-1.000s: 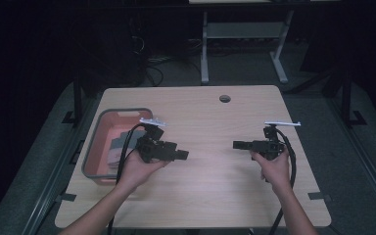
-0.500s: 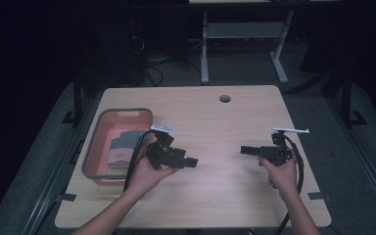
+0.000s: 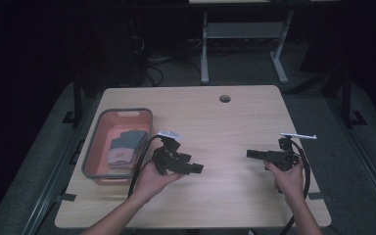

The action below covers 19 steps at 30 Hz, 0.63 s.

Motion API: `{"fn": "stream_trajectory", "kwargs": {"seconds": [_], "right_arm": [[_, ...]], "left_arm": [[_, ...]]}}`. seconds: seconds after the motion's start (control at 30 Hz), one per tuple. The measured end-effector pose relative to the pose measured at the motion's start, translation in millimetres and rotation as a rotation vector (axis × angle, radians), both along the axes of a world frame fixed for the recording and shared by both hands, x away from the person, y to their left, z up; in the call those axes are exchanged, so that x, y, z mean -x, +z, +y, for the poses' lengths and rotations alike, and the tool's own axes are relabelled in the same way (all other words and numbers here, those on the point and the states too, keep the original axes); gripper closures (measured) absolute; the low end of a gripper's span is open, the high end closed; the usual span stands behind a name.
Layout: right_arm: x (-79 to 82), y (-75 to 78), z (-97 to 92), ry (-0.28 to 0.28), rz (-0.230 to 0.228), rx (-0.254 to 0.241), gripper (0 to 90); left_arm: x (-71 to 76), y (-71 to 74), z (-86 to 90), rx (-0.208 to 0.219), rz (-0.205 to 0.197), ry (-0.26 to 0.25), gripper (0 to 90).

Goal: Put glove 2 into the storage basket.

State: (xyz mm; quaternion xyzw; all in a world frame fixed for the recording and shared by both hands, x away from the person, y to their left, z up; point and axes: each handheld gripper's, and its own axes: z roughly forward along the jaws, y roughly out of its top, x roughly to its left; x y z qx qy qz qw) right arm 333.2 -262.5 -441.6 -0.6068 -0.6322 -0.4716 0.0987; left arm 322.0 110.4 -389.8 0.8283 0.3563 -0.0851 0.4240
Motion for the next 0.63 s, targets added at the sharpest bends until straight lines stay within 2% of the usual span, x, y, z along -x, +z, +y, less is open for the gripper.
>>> {"fn": "stream_trajectory", "kwargs": {"seconds": [0.43,0.63], "right_arm": [[11.7,-5.7,-7.4,0.0,-0.012,-0.007,42.8],[20.6,-6.6,-11.5,-0.006,-0.019,-0.025,41.2]], "left_arm": [[8.0,-12.9,-14.6,-0.005,0.013,-0.04,26.5],[14.5,-17.2,-19.7,-0.005,0.012,-0.057,26.4]]}}
